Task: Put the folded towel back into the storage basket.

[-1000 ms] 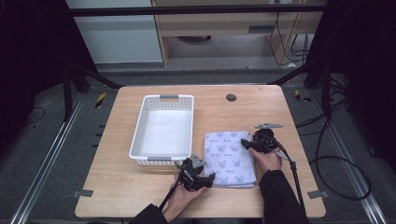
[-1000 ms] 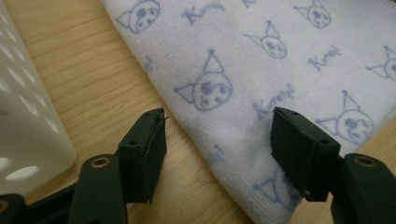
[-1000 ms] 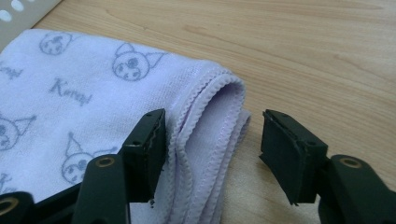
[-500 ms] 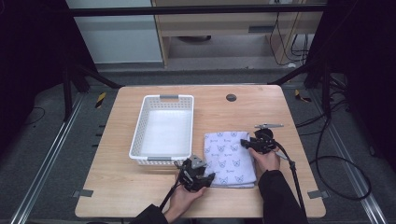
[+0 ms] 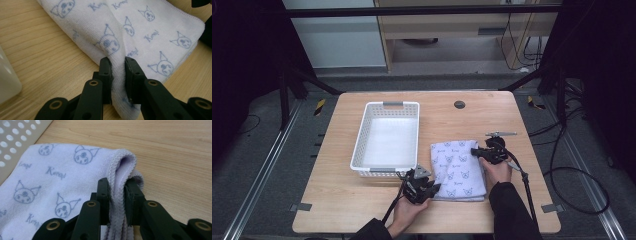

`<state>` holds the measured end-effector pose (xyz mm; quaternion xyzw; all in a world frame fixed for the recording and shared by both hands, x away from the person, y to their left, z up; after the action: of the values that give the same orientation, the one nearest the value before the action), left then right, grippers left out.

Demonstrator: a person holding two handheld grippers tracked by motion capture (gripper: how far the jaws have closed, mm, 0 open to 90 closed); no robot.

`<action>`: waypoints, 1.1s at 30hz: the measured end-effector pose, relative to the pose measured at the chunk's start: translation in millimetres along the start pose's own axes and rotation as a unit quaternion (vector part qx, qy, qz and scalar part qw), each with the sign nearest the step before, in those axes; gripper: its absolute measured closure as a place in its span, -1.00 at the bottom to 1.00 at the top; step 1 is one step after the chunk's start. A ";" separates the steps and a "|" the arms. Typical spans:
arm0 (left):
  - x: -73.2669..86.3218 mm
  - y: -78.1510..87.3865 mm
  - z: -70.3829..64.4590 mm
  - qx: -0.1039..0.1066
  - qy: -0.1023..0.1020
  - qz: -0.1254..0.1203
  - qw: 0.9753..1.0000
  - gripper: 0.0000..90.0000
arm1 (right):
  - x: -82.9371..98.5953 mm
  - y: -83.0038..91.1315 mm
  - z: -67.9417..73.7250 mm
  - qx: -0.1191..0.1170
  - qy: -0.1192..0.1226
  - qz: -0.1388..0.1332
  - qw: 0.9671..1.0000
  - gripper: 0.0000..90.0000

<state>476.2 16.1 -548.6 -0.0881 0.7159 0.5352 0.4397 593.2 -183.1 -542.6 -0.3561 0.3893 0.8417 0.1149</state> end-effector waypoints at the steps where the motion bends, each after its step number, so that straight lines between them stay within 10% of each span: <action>1: -0.7 0.6 0.0 0.004 0.002 -0.001 1.000 0.70 | 0.0 0.0 0.0 0.000 0.000 0.000 1.000 0.71; 33: -37.3 47.4 6.1 0.007 -0.017 -0.060 0.998 0.71 | -36.9 46.5 43.3 0.004 0.063 -0.060 0.996 0.71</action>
<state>473.4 27.9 -489.2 -0.1188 0.7054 0.5039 0.4842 575.8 -179.3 -471.3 -0.4306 0.3776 0.8074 0.1417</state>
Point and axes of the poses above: each handheld gripper's, and its own axes: y roughly backward along the jaws, x roughly out of its underside, z roughly to its left, the point moved 8 cm from there along -y, roughly forward along the jaws, and after that the axes turned 15 degrees about -x, right-handed, at the moved point
